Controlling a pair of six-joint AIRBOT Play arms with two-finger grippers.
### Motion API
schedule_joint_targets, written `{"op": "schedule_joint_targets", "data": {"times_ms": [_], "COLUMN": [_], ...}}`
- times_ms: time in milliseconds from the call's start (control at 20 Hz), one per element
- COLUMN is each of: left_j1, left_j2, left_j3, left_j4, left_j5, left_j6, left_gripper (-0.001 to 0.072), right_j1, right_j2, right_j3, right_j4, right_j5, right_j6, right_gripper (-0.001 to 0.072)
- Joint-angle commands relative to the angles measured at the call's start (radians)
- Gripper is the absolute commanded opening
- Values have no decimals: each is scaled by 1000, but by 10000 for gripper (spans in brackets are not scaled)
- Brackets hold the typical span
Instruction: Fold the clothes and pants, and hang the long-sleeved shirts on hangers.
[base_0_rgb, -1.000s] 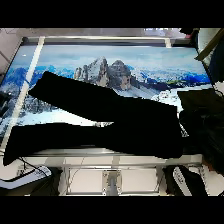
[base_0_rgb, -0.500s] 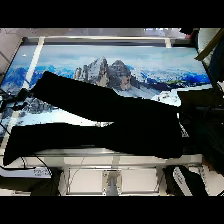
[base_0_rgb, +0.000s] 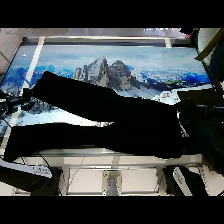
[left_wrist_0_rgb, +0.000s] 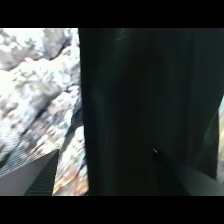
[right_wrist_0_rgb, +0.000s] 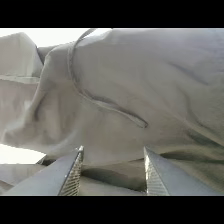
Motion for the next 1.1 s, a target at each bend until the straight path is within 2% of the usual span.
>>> {"op": "schedule_joint_targets", "data": {"times_ms": [0,100,250,350,400,500,600,800,900,1050], "left_j1": [-27,-57,-90,-93,-92,-71,-33,68,101,107], "left_j2": [-49,-73,-98,-107,-106,-92,-61,19,48,60], "left_j3": [43,74,95,101,101,101,101,101,101,101], "left_j4": [-65,-65,-65,-65,-64,-64,-60,-4,-4,-1], "left_j5": [5,5,24,23,15,-5,-20,-88,-138,-210], "left_j6": [55,82,82,86,88,145,148,148,148,148], "left_gripper": [625,555,526,264,29,6,6,6,6,6], "right_j1": [1,1,1,1,1,1,1,0,0,1], "right_j2": [0,0,0,0,0,0,-4,-67,-180,-407], "right_j3": [1,1,1,1,2,1,1,1,1,9], "right_j4": [10,11,29,31,31,14,-69,-289,-290,-212], "right_j5": [0,0,1,1,0,-1,-39,-208,-213,-211], "right_j6": [2,2,2,2,2,2,10,146,139,18], "right_gripper": [454,454,454,454,453,453,452,452,453,454]}}
